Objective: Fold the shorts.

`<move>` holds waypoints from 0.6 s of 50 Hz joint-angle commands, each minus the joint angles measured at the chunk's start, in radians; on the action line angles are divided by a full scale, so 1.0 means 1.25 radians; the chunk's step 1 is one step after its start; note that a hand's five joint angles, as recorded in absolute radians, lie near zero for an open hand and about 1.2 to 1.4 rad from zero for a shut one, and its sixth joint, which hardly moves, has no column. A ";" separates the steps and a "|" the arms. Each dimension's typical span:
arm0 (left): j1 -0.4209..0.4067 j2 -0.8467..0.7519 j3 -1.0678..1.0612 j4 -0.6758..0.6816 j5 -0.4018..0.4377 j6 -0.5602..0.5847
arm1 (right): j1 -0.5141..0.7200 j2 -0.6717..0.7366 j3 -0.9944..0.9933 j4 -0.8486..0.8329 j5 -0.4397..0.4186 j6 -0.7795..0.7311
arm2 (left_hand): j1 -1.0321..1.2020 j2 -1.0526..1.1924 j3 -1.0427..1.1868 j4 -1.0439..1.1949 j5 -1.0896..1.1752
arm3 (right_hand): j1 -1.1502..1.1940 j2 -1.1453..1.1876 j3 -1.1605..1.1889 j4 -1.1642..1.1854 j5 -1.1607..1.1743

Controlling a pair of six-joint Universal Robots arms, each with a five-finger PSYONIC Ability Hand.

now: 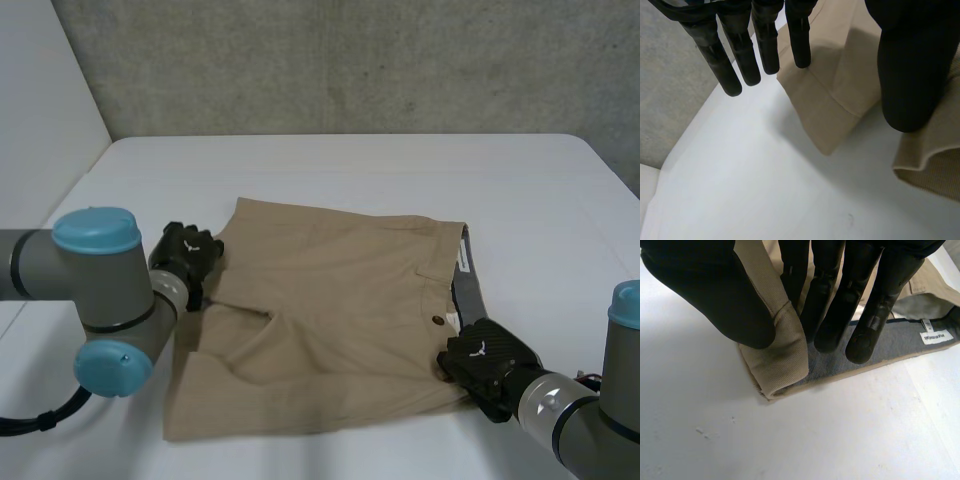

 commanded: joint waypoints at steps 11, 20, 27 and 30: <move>-0.035 0.404 -0.228 -0.077 0.005 -0.180 | -0.001 -0.004 -0.001 -0.059 -0.001 0.147 | 0.082 0.072 0.068 0.079 0.072 | 0.336 0.174 0.171 0.162 0.175; -0.074 0.579 -0.417 -0.229 0.030 -0.231 | -0.001 -0.003 0.002 -0.088 -0.001 0.236 | 0.392 0.382 0.378 0.389 0.382 | 0.336 0.174 0.171 0.162 0.175; -0.091 0.619 -0.516 -0.250 0.090 -0.242 | 0.000 -0.003 0.002 -0.091 -0.002 0.249 | 0.293 0.284 0.280 0.291 0.284 | 0.336 0.174 0.171 0.162 0.175; -0.086 0.612 -0.553 -0.234 0.094 -0.239 | 0.002 -0.002 0.002 -0.095 -0.002 0.250 | 0.202 0.192 0.188 0.199 0.192 | 0.336 0.174 0.171 0.162 0.175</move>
